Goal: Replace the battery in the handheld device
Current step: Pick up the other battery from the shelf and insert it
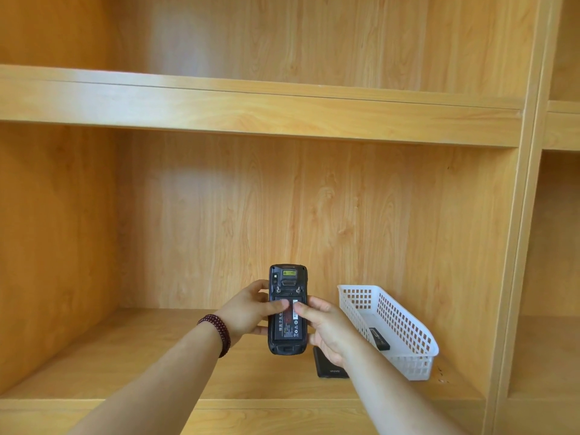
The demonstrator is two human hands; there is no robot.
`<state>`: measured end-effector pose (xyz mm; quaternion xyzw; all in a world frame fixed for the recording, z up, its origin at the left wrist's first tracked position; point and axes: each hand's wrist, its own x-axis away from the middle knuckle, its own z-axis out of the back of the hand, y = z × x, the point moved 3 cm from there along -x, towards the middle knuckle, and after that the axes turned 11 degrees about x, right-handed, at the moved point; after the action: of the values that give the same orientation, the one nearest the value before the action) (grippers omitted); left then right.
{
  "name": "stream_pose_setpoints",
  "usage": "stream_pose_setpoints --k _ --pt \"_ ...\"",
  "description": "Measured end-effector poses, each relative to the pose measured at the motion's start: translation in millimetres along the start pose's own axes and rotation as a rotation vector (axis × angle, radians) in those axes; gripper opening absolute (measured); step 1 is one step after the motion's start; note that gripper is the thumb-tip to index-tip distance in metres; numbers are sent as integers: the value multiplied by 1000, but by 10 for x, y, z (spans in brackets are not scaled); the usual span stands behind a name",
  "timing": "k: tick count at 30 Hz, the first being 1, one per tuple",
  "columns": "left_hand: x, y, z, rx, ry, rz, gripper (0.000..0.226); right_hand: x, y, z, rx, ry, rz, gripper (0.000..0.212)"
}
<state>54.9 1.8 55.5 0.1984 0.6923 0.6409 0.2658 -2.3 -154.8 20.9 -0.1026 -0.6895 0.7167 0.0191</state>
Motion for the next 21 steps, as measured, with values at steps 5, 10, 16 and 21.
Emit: stream_pose_setpoints --k 5,10,16,21 --pt "-9 21 26 -8 61 -50 27 22 -6 -18 24 1 3 23" --pt "-14 -37 32 5 50 -19 28 27 27 -20 31 12 -2 23" --pt "-31 -33 64 59 42 14 27 -15 38 -18 51 7 -13 30" --pt "-51 -111 145 95 91 46 23 -30 19 22 199 -69 -92 57"
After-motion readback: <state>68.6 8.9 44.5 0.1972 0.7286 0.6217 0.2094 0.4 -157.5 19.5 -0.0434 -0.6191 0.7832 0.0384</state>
